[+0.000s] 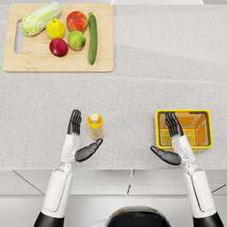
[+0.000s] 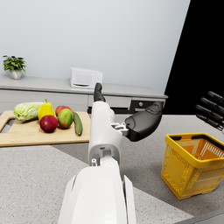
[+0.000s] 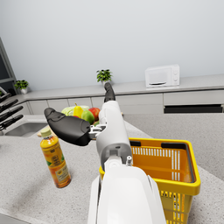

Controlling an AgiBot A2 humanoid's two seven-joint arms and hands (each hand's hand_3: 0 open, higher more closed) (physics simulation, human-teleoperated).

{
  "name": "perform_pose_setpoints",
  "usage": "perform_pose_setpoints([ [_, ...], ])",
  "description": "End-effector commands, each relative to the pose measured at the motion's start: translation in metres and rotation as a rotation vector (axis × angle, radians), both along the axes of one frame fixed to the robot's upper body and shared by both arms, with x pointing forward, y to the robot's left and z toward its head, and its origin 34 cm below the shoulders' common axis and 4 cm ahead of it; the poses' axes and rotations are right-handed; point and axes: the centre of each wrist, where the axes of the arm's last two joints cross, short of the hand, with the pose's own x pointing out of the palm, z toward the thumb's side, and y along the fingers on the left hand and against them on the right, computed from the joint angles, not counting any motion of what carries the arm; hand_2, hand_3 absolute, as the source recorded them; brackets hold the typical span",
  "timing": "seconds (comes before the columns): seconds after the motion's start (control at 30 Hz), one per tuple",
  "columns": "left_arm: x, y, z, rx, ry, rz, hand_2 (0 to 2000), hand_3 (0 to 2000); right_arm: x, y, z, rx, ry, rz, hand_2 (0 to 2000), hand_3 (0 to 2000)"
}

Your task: Pick up the lemon tea and place it into the yellow basket

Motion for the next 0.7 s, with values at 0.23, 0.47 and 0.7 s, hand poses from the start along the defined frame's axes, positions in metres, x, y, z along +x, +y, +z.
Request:
perform_pose_setpoints([
  [0.23,0.0,0.0,0.0,0.0,0.0,0.0,0,0,0.0,0.0,0.0,0.0,0.0,0.0,0,0],
  [0.47,0.014,-0.001,0.004,-0.031,-0.085,-0.027,0,0,0.008,0.002,0.011,0.075,-0.081,-0.078,0,0],
  [0.7,0.04,-0.004,-0.031,0.126,-0.021,0.014,0,0,0.011,-0.01,0.023,-0.025,-0.204,-0.231,0,0],
])
